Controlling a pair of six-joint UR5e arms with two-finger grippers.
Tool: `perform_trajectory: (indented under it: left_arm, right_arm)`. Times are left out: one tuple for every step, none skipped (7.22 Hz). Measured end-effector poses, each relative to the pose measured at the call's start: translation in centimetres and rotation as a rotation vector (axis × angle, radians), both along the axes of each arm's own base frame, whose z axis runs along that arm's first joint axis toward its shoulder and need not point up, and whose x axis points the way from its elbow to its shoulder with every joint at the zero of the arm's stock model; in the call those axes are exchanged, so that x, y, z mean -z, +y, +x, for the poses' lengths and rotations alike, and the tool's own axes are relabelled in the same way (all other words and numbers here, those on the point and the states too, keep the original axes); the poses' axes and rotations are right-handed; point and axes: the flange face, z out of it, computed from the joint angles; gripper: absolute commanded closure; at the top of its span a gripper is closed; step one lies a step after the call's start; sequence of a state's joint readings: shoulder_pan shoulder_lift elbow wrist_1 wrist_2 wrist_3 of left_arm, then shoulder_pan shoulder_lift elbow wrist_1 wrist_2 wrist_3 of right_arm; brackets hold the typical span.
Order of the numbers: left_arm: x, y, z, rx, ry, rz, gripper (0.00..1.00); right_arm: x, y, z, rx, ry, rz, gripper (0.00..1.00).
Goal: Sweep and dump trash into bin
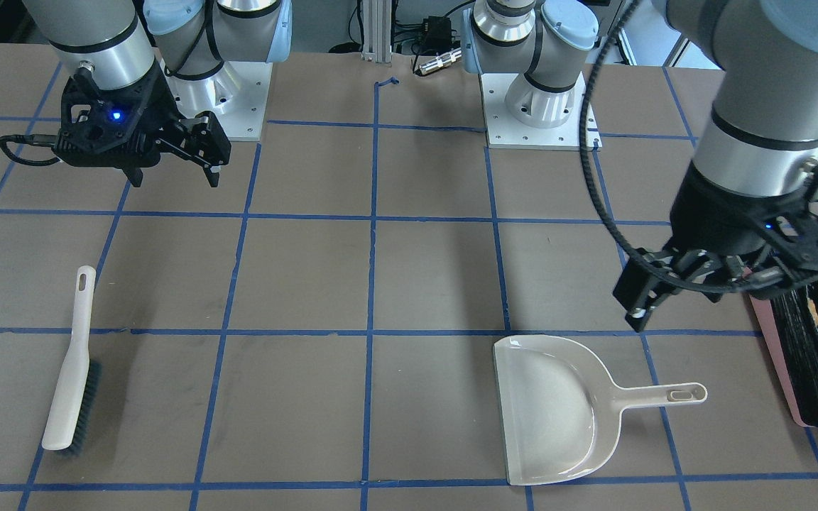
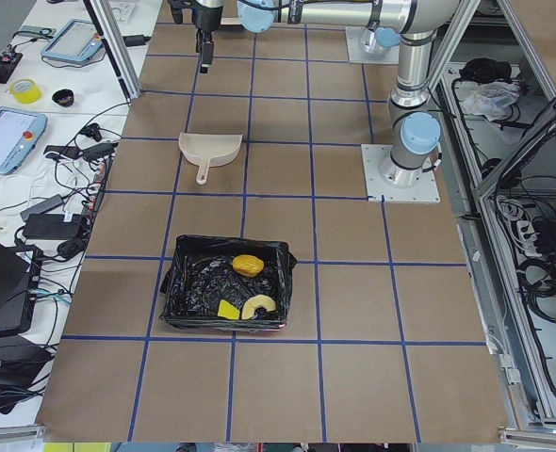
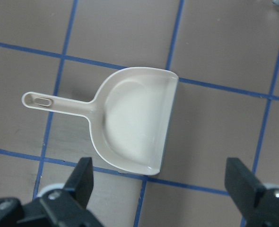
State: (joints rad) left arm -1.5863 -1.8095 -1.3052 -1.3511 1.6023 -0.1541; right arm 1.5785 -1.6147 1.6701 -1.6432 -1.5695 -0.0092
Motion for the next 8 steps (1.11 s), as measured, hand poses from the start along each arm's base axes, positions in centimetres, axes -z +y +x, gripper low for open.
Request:
perform_trajectory:
  left_arm:
    - [0.5, 1.5, -2.1, 0.108, 0.001, 0.066, 0.0]
    - [0.9, 3.1, -3.4, 0.214, -0.011, 0.138, 0.0]
    - [1.3, 4.5, -3.9, 0.285, -0.031, 0.189, 0.0]
    - [2.2, 5.9, -4.1, 0.313, -0.067, 0.227, 0.0]
    - [3.0, 7.5, -3.9, 0.316, -0.104, 0.239, 0.0]
    - [3.1, 8.7, -3.7, 0.312, -0.118, 0.218, 0.0]
    - [2.7, 9.3, -3.7, 0.305, -0.105, 0.185, 0.0]
    - [2.2, 9.4, -3.7, 0.297, -0.066, 0.161, 0.0]
  right_arm:
    - [-0.1, 0.1, 0.0, -0.001, -0.001, -0.004, 0.0]
    - [-0.3, 0.1, 0.2, -0.002, -0.011, -0.006, 0.0]
    - [-0.3, 0.2, 0.4, -0.003, -0.029, -0.005, 0.0]
    - [-0.2, 0.2, 0.5, -0.007, -0.039, -0.003, 0.0]
    - [-0.2, 0.1, 0.5, -0.008, -0.042, -0.004, 0.0]
    - [-0.2, 0.1, 0.4, -0.008, -0.043, -0.005, 0.0]
    - [-0.1, 0.1, 0.4, -0.008, -0.044, -0.004, 0.0]
    - [0.0, 0.0, 0.4, -0.008, -0.044, -0.002, 0.0]
